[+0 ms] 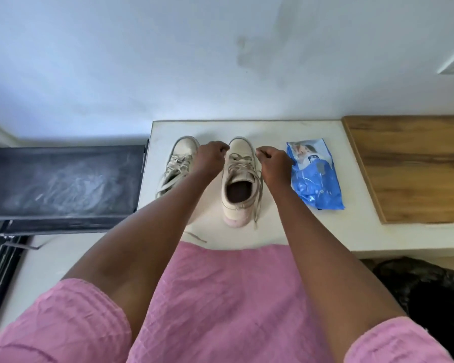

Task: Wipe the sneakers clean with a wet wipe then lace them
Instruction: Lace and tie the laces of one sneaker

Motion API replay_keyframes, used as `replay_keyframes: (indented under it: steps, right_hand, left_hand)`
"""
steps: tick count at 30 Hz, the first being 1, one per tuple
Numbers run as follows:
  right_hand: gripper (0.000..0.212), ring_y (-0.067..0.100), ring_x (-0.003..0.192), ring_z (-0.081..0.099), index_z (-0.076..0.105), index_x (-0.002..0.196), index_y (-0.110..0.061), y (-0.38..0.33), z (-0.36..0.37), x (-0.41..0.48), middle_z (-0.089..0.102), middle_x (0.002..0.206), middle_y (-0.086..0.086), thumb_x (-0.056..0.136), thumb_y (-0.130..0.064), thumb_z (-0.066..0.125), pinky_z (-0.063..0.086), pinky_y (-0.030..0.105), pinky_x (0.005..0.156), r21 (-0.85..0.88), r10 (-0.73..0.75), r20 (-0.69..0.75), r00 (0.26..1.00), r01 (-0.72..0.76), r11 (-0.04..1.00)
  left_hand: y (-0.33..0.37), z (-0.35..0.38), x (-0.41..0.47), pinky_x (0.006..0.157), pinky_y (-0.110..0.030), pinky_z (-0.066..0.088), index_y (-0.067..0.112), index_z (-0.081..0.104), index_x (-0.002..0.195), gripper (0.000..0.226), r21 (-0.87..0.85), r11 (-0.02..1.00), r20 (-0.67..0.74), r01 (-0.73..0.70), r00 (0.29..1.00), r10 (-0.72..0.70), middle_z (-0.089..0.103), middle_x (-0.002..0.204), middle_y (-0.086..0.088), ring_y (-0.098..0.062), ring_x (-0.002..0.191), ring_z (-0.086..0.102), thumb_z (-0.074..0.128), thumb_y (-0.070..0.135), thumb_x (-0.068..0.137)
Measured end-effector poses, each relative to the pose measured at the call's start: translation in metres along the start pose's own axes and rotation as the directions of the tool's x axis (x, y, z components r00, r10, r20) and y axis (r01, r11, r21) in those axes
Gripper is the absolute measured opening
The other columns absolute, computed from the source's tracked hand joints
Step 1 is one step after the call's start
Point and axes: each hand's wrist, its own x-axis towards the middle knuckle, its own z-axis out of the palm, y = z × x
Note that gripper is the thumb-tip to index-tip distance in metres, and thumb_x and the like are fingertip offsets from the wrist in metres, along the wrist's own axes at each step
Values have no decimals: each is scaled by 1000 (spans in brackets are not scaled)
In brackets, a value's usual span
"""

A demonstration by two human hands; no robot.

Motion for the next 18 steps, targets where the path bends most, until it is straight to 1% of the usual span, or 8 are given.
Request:
replay_keyframes:
  steps: [1, 3, 6, 8, 10, 14, 16, 18]
  right_hand:
    - [23, 24, 107, 60, 68, 111, -7, 0, 4, 9, 68, 112, 10, 91, -15, 57, 42, 20, 85, -34, -9, 40, 999, 10, 999]
    - [24, 23, 110, 59, 69, 110, -8, 2, 9, 18, 67, 114, 11, 90, -7, 56, 40, 21, 93, -106, -24, 125, 992, 38, 994]
    - [28, 24, 109, 59, 71, 106, -9, 4, 14, 25, 68, 112, 11, 87, 1, 53, 43, 24, 97, -158, -11, 172, 985, 38, 987]
    - [26, 25, 102, 62, 74, 99, -8, 6, 15, 27, 71, 104, 12, 84, 3, 56, 48, 29, 93, -144, -16, 150, 989, 38, 989]
    - [23, 27, 96, 63, 75, 91, -8, 6, 16, 28, 72, 96, 12, 81, 3, 57, 50, 30, 85, -132, -38, 125, 992, 54, 990]
    - [22, 31, 98, 59, 70, 95, -7, 5, 20, 25, 69, 100, 13, 86, -1, 51, 46, 31, 79, -228, -88, 125, 988, 115, 967]
    - [23, 31, 100, 57, 68, 99, -11, 4, 21, 24, 67, 104, 11, 88, -4, 48, 43, 31, 75, -265, -84, 129, 988, 116, 957]
    - [23, 30, 99, 57, 66, 99, -15, 4, 21, 24, 67, 105, 8, 89, -6, 48, 40, 29, 72, -283, -76, 142, 987, 114, 952]
  left_hand:
    - [-3, 3, 6, 94, -31, 41, 16, 63, 121, 30, 69, 997, 46, -30, 999, 26, 63, 124, -8, -27, 117, 55, 47, 13, 95]
    - [-7, 8, 12, 92, -29, 42, 18, 64, 120, 29, 107, 993, 96, -45, 995, 35, 64, 122, -7, -26, 115, 57, 52, 18, 94]
    - [-13, 12, 16, 81, -23, 45, 17, 71, 107, 21, 13, 999, 42, -38, 998, 37, 71, 106, -6, -20, 99, 64, 64, 16, 87]
    - [-15, 13, 15, 74, -20, 45, 14, 74, 97, 16, -61, 996, 5, -58, 998, 59, 73, 95, -8, -16, 86, 66, 69, 10, 82]
    - [-16, 14, 11, 68, -21, 43, 14, 74, 90, 11, -113, 992, -14, -63, 998, 61, 73, 89, -6, -16, 81, 66, 70, 9, 81]
    - [-11, 17, 5, 59, -21, 28, 16, 69, 96, 13, -45, 998, -48, -48, 998, 46, 68, 87, 1, -16, 81, 59, 59, 13, 88]
    - [-8, 16, 4, 62, -24, 34, 23, 66, 98, 18, 47, 997, -17, -67, 998, 68, 70, 91, -1, -23, 85, 62, 55, 13, 88]
    - [-5, 18, 4, 68, -28, 45, 27, 62, 100, 20, 120, 989, 32, -91, 996, 88, 70, 95, -6, -30, 87, 62, 51, 16, 88]
